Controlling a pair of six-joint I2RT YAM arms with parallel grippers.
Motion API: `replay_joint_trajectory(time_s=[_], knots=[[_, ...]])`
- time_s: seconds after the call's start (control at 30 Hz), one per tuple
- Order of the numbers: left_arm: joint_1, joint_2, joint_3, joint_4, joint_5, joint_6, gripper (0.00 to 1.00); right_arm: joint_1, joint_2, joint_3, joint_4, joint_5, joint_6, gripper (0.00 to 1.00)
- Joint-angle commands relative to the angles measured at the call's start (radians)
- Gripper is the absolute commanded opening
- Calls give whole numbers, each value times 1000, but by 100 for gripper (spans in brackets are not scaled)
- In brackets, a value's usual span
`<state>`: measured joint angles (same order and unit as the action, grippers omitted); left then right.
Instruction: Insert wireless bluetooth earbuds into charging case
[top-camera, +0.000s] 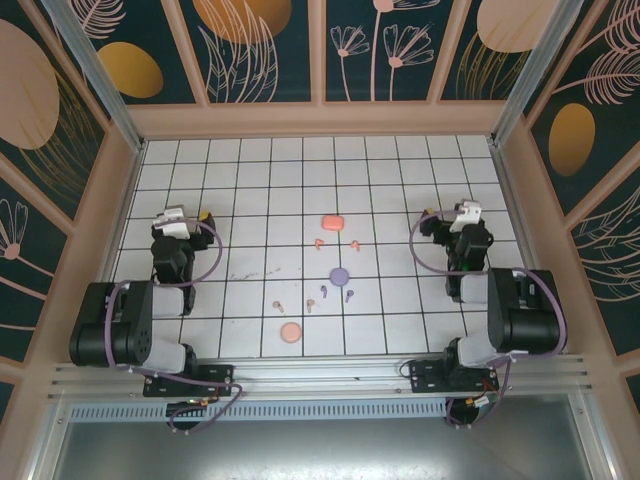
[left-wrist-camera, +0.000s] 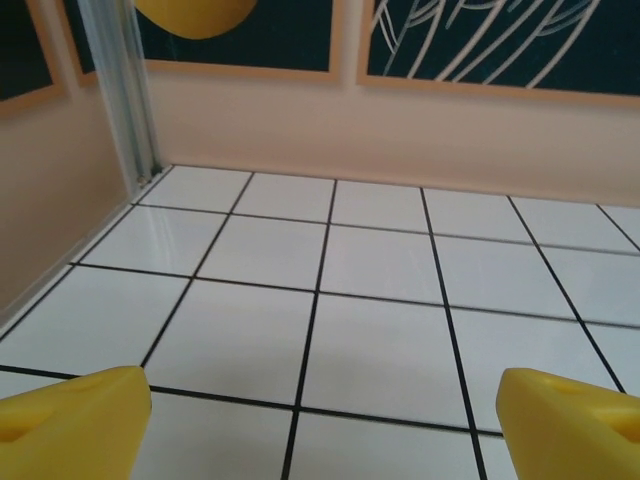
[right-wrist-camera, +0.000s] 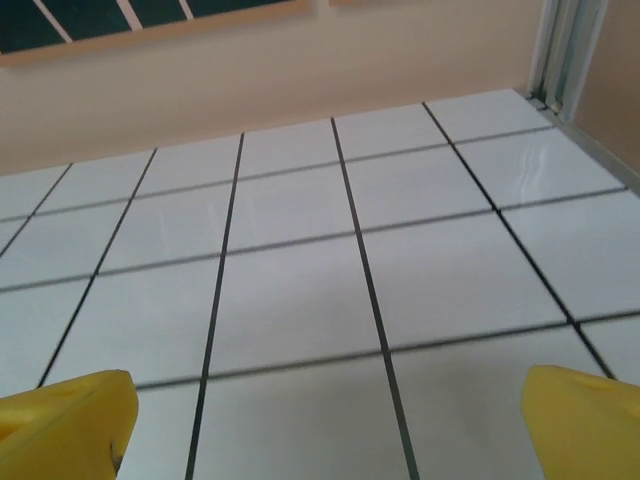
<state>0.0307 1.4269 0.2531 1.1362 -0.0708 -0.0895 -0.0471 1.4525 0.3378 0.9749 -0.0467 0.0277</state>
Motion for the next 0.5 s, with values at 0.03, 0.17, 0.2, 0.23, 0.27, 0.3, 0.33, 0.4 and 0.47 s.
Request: replay_joint_trajectory(time_s=[0.03,0.17,0.2,0.23,0.27,0.3,0.33,0.4,0.47], knots=[[-5,-101,91,-225,-78,-63,89,-5,-113,125,-239,8,23,99],[-6,-180,165,-391,-52,-119,88,-8,-187,210,-418,49,174,99],[-6,-200,187,-441,-52,-148,88,-8,-193,243,-481,57,224,99],[-6,-221,212,-487,-42,-167,88,-8,-188,270,-532,96,271,99],[-6,-238,232,-525,-25,-187,88,-9,-180,295,-574,105,295,99],[-6,-254,251,-562,-8,-214,88,-10,-166,324,-617,91,300,99],[-6,-268,273,-600,10,-243,90,-8,-153,346,-658,69,302,99],[-8,-287,316,-676,42,-302,91,3,-145,363,-700,1,292,99],[-11,-292,352,-737,76,-360,94,37,-158,358,-731,-36,280,99]])
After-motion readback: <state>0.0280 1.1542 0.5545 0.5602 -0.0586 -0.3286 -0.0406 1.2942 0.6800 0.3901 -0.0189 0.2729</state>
